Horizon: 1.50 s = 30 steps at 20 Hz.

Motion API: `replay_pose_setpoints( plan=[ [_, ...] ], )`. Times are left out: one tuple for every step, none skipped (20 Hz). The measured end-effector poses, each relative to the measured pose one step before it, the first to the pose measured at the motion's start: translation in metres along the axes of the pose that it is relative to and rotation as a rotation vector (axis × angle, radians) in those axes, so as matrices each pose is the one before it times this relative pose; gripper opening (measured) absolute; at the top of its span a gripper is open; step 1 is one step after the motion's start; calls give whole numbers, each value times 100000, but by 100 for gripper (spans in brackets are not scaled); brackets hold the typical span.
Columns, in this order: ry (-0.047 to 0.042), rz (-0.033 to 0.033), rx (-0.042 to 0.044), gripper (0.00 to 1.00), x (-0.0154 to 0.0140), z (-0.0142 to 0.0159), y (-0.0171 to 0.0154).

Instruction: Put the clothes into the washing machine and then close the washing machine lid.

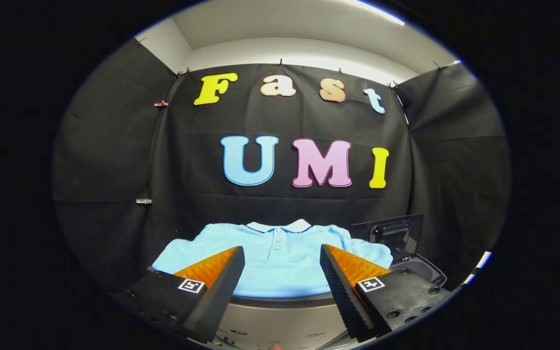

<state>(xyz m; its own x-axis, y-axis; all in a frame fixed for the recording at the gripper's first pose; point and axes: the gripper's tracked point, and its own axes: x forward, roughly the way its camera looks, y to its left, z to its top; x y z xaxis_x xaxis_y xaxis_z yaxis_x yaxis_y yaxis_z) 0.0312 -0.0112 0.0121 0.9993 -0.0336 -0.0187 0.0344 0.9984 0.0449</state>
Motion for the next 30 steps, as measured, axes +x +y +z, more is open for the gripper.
replay_pose_setpoints(
  plan=[
    [770,-641,484,98,858,161,-155],
    [1762,-916,-321,97,1015,9,-221],
    [1019,-842,-751,98,889,169,-140],
    [1730,-935,-408,98,944,139,-220],
    [1511,-493,276,98,993,110,12],
    [1367,73,317,98,932,214,165],
    [1895,-116,-126,98,982,138,141],
    [2174,-444,-954,98,1023,-61,85],
    [4079,-142,-1079,98,976,-415,62],
    [3231,548,-387,98,924,-291,243],
    [3408,1127,-160,98,852,-316,301],
    [2604,793,-500,98,757,-156,244],
    [2747,196,-1030,98,772,-230,81],
    [4189,201,-1222,97,681,-354,-234],
    [4614,186,-799,97,677,-507,-19],
    [4655,-296,-458,98,839,-404,1],
    [4107,50,-297,98,797,-496,32],
    [3197,312,76,98,746,-7,44],
    [2529,587,389,98,635,9,103],
    [2769,29,381,98,530,-157,-10],
    [3087,-1483,123,97,714,-151,-383],
    [3791,-691,69,98,392,-239,-218],
    [3999,-605,335,98,444,-462,-157],
    [4085,80,590,98,458,-633,46],
    [2798,139,735,98,458,-407,-79],
    [2418,467,587,98,279,-223,5],
    [1338,1051,-259,98,122,-155,157],
    [908,205,-583,99,118,-136,5],
    [242,-338,-311,100,-21,-4,6],
    [858,-129,-437,99,80,-91,-36]
  ],
)
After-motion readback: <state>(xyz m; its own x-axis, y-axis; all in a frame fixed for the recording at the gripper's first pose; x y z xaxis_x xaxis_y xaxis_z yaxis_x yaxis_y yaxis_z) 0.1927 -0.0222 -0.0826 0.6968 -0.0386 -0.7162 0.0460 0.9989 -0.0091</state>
